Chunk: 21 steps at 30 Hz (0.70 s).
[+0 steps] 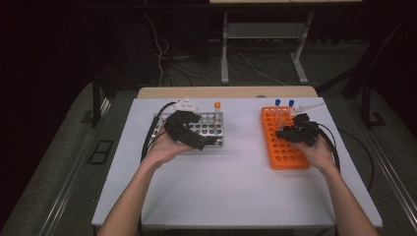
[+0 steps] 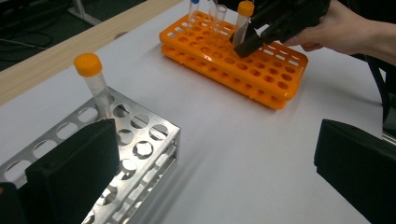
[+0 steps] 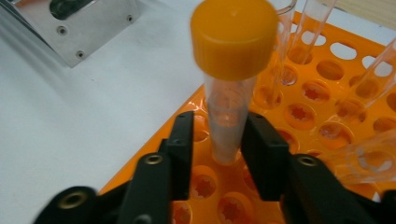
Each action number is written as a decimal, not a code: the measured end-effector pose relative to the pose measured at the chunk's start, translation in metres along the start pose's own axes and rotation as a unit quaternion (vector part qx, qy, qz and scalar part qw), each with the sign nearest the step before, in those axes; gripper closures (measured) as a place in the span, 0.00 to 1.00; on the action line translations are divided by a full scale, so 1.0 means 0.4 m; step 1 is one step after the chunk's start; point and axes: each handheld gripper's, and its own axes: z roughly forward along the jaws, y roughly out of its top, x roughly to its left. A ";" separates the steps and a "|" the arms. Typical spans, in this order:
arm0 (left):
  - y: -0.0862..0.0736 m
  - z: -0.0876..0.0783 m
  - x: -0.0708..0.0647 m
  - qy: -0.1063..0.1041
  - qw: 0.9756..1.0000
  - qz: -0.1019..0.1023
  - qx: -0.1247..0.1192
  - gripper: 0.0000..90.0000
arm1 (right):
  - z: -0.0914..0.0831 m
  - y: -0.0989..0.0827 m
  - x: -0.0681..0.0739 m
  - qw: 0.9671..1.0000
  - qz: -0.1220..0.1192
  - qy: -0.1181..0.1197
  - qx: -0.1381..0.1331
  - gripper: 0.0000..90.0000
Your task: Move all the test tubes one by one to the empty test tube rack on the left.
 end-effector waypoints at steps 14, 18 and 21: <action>0.004 0.037 -0.011 -0.013 1.000 0.012 0.023 0.00 | -0.073 0.030 0.028 0.999 -0.027 -0.012 -0.027 0.82; 0.015 0.044 -0.017 -0.016 0.999 0.016 0.025 0.00 | -0.092 0.043 0.057 0.999 -0.045 0.007 -0.027 0.82; 0.025 0.050 -0.024 -0.020 0.999 0.022 0.027 0.00 | -0.101 0.052 0.084 0.998 -0.059 0.024 -0.027 0.82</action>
